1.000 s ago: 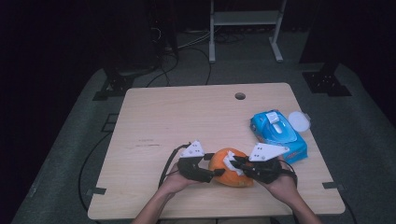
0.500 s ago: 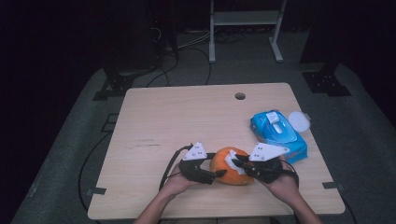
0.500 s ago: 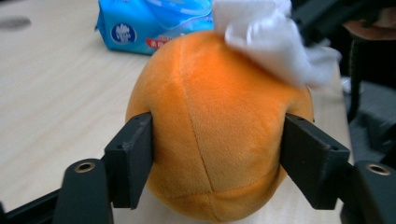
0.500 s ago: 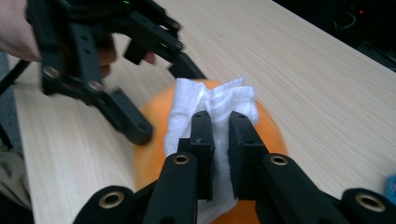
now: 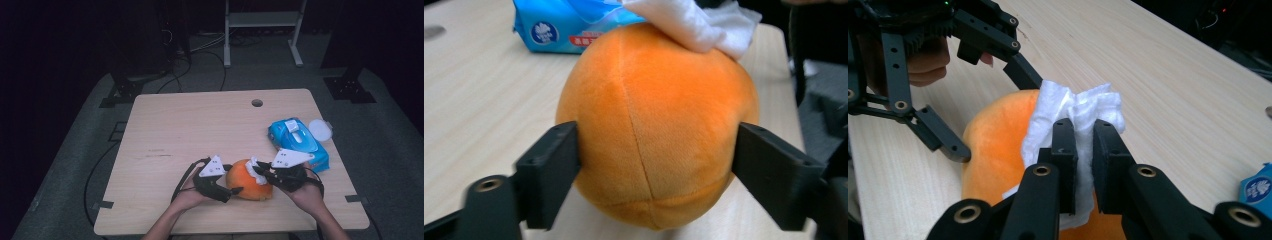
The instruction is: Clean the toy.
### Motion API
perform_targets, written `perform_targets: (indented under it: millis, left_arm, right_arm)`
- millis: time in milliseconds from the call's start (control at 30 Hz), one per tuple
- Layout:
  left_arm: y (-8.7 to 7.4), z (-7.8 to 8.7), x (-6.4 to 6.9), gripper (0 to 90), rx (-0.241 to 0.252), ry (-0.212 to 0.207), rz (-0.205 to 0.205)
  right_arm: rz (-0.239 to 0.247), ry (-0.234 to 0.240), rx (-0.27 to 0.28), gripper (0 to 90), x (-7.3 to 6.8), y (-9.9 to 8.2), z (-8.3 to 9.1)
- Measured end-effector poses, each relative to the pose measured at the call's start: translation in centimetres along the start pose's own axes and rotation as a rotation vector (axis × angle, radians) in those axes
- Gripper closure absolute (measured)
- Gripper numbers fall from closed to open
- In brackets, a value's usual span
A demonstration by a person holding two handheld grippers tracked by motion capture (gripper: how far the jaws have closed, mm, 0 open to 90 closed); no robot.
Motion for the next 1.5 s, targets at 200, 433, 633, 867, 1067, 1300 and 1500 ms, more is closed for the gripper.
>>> perform_targets:
  millis: [200,433,633,867,1067,1300,1500]
  left_arm:
    - [0.5,-0.2,0.6,28.9,0.034,0.028,-0.029]
    - [0.3,-0.1,0.6,25.8,0.02,0.044,-0.055]
    - [0.5,-0.6,0.5,22.5,0.007,0.046,-0.004]
    - [0.4,-0.6,1.3,34.2,-0.023,0.1,-0.115]
    - [0.2,-0.7,1.0,32.9,-0.007,0.085,-0.119]
    - [0.7,-0.9,0.9,15.0,-0.001,0.002,-0.016]
    - [0.7,-0.9,2.1,30.2,-0.005,0.091,-0.129]
  right_arm:
    - [0.065,0.05,0.0,80.5,-2.8,1.1,-0.7]
    - [0.083,0.032,-0.008,80.5,-2.8,1.3,-0.7]
    - [0.026,-0.004,-0.003,80.5,-0.6,0.5,0.5]
    - [0.079,0.027,-0.004,80.4,-2.9,1.4,-0.5]
    - [0.029,0.005,-0.01,80.2,-0.7,0.8,0.5]
    - [0.036,0.012,-0.021,80.3,-0.9,0.6,0.4]
    - [0.112,0.041,-0.04,80.3,-4.0,1.6,-1.2]
Point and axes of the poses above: each handheld gripper's, and its own axes: z roughly backward along the jaws, y roughly out of its top, x roughly to its right, the point moved 4 cm from there along -z, roughly forward along the jaws, and after that the axes turned 14 degrees about -x, right-handed, at the moved point
